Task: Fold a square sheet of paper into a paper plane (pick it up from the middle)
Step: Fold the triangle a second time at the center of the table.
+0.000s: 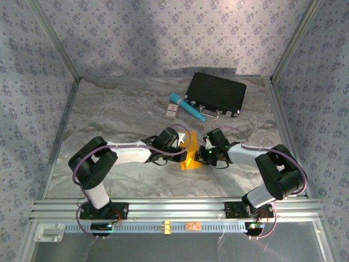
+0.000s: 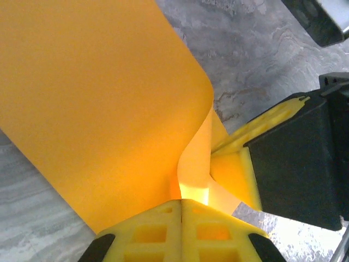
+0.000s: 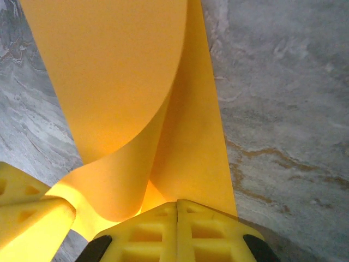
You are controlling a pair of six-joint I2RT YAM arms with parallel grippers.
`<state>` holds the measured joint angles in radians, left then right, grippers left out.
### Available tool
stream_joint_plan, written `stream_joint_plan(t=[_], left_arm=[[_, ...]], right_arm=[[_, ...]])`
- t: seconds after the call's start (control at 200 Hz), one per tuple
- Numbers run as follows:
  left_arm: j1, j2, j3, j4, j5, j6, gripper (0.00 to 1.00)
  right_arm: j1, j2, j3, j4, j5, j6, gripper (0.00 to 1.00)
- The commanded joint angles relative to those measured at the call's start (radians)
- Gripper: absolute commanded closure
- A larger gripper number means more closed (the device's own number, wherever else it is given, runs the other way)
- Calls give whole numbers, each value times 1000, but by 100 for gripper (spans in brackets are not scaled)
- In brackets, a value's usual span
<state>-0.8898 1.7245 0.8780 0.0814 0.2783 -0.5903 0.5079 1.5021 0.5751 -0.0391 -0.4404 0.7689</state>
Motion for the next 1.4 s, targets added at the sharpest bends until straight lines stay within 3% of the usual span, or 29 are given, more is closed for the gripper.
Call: stream_joint_plan(t=[0.0,0.625,1.394], left_arm=[[6,14,41,-36,-23,47,100],[6,52,97,-127,-127,134,100],[6,76,121,-150,-170,173,100]], right_arm=[[-9,3,-11,-114,57,-27,95],[-11,-5,-5,-125,54,-33,95],[-9,-5,-5,-125,55,-31,95]])
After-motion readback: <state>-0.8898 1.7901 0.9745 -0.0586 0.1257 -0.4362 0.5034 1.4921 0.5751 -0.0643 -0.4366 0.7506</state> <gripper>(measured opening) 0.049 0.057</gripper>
